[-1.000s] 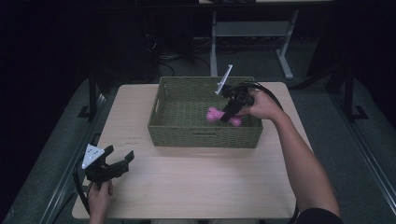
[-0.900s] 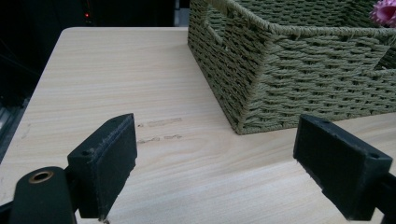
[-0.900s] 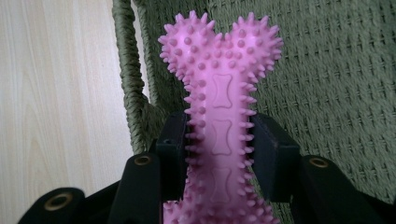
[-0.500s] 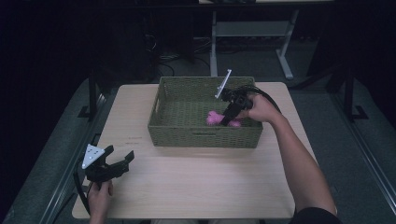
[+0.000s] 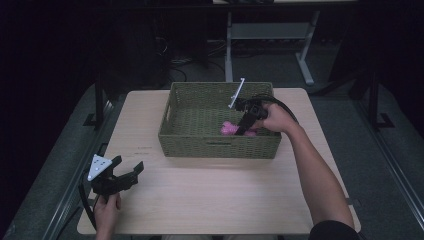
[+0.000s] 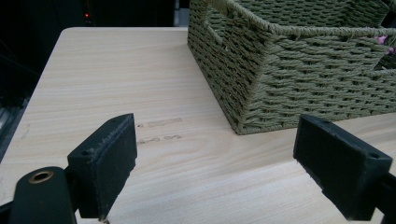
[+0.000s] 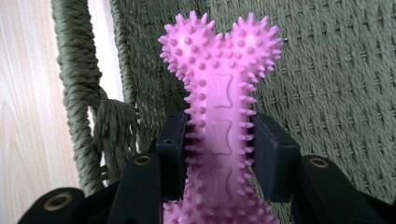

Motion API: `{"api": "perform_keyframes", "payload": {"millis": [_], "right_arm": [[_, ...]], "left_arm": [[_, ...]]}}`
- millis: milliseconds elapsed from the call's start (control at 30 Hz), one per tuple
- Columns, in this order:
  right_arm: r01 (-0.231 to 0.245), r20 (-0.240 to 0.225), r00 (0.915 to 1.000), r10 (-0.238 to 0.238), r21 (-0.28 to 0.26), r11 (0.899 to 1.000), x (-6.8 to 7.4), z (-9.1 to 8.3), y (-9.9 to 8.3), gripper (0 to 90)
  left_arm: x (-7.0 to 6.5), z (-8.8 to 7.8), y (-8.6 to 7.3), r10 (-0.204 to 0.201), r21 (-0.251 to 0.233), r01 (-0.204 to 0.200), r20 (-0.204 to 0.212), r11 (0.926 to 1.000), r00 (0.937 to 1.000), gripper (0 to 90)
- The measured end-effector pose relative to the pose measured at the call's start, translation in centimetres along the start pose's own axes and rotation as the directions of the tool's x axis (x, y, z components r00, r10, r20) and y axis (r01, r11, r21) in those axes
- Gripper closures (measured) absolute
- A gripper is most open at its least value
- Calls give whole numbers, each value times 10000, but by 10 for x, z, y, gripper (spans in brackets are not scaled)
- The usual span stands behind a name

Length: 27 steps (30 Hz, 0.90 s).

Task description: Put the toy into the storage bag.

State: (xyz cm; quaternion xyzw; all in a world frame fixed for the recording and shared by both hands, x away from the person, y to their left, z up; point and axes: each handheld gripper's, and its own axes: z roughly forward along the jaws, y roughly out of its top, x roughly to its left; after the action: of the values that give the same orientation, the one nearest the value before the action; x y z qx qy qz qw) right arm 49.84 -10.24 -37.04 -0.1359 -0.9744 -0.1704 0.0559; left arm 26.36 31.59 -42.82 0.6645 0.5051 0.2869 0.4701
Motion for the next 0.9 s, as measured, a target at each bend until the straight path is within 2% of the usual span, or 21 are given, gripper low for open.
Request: {"api": "perform_keyframes", "payload": {"millis": [267,900], "right_arm": [[-27,-44,10000,28,253,9997,-1,8,2,580],[-159,-215,9996,166,337,9993,-2,19,0,578]], "left_arm": [[1,0,0,-57,-9,57,0,10000,10000,130],[0,-1,-1,-82,-19,82,-25,10000,10000,130]]}}
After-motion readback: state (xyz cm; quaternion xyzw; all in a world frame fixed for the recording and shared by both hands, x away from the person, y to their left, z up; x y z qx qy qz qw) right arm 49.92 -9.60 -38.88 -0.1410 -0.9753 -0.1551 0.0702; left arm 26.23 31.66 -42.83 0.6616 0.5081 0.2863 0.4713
